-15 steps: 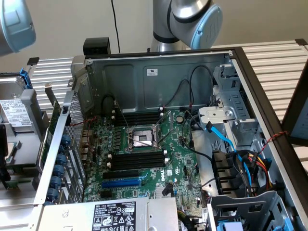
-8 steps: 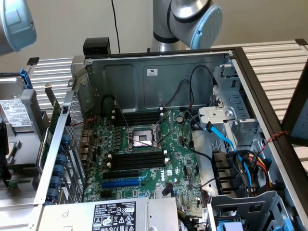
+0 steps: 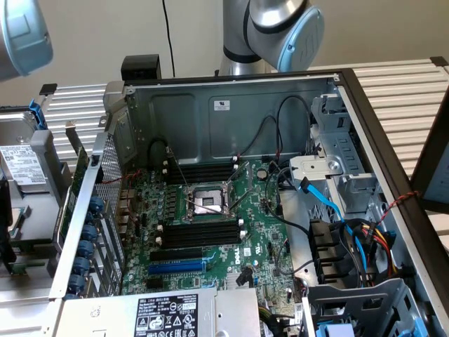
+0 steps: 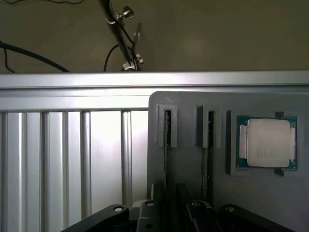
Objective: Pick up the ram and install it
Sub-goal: 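Pick up the ram and move it above insertion slot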
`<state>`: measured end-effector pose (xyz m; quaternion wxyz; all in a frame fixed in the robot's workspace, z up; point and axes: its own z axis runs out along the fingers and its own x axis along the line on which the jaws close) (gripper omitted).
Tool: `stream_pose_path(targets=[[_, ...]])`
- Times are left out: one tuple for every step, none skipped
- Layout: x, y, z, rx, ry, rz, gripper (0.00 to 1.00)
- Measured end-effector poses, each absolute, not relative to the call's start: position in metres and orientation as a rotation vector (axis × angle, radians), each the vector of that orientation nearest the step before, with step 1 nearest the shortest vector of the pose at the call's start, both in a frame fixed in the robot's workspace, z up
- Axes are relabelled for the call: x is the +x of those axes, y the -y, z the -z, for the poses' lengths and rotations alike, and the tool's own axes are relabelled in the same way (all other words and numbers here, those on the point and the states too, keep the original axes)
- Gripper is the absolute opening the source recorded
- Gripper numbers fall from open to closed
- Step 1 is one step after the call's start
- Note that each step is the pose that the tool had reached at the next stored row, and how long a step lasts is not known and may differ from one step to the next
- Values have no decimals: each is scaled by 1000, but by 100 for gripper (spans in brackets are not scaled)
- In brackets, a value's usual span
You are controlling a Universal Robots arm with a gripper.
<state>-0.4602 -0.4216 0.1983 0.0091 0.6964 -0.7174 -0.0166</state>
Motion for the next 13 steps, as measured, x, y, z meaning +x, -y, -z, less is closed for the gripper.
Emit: stream_pose_path(targets=[[-460,422,-198,2175,2241,52,27],[-460,422,-198,2175,2241,52,27],[-460,422,-198,2175,2241,52,27],[-460,422,-198,2175,2241,52,27],[-460,422,-198,2175,2241,52,27],[-461,422,-198,2175,2241,52,27],[-461,422,-198,2175,2241,52,27],[-461,422,-198,2175,2241,52,27],[-461,422,-198,2175,2241,52,27],[-461,422,-198,2175,2241,52,27],[-461,422,-198,2175,2241,52,27],[-461,422,-198,2175,2241,52,27],[-461,422,-198,2175,2241,52,25]])
